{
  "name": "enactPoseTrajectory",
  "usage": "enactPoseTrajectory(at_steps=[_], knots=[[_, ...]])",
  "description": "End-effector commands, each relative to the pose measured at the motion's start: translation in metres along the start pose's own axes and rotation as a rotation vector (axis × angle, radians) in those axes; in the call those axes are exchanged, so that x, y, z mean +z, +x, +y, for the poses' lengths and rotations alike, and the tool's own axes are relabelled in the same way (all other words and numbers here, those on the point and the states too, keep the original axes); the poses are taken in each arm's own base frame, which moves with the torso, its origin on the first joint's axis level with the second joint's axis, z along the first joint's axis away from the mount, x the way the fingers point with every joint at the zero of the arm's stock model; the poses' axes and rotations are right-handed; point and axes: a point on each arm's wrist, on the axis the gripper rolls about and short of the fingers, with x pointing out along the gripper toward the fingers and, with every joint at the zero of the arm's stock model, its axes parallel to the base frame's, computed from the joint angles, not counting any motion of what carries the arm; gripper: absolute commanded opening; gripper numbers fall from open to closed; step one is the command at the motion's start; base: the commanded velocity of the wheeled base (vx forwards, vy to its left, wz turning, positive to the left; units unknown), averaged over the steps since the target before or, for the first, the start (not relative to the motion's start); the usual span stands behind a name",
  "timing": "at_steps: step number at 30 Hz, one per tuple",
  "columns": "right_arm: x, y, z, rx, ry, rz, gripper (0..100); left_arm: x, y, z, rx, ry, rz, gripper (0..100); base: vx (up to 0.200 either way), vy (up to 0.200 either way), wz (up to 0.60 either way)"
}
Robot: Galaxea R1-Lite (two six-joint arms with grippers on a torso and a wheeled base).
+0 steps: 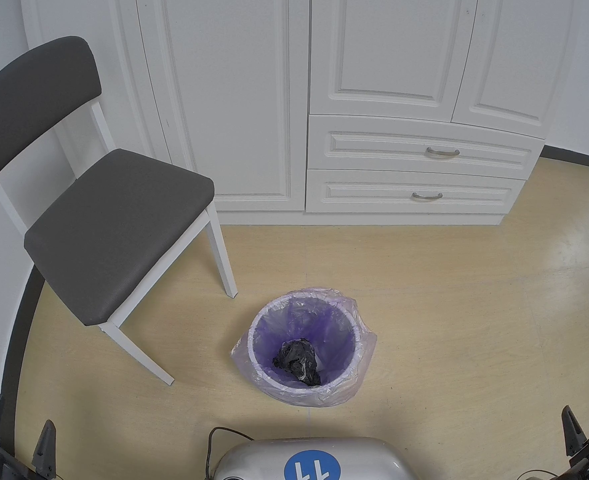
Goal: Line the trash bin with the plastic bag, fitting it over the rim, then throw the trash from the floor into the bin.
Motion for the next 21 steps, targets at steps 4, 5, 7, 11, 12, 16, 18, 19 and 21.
enactPoseTrajectory(at_steps=[4,5,7,11,12,16,18,19,21], knots=[[-0.0026,-0.0001,0.0001,0.008,0.029,-0.015,100,-0.0052,0.0002,0.0,0.003,-0.004,0.002,100,0.0,0.0,0.0],[-0.0022,-0.0002,0.0001,0.009,0.029,-0.016,100,-0.0052,0.0002,0.0,0.003,-0.004,0.002,100,0.0,0.0,0.0],[-0.0026,-0.0001,0.0001,0.009,0.032,-0.015,100,-0.0052,0.0002,0.0,0.003,-0.001,0.002,100,0.0,0.0,0.0],[-0.0027,0.0002,0.0,0.0,0.027,-0.019,100,-0.0051,0.0003,0.0001,0.004,-0.011,0.004,100,0.0,0.0,0.0],[-0.0027,0.0002,0.0,0.0,0.027,-0.019,100,-0.0051,0.0003,0.0001,0.008,-0.021,0.004,100,0.0,0.0,0.0],[-0.0025,0.0002,0.0,0.0,0.032,-0.021,100,-0.0052,0.0002,0.0002,0.009,-0.014,0.002,100,0.0,0.0,0.0],[-0.0025,0.0002,0.0,0.0,0.032,-0.021,100,-0.0052,0.0002,0.0002,0.009,-0.014,0.002,100,0.0,0.0,0.0],[-0.0025,0.0002,-0.0001,-0.002,0.032,-0.021,100,-0.0052,0.0002,0.0001,0.008,-0.014,0.002,100,0.0,0.0,0.0],[-0.0025,0.0002,0.0,0.0,0.032,-0.021,100,-0.0052,0.0002,0.0002,0.009,-0.014,0.002,100,0.0,0.0,0.0]])
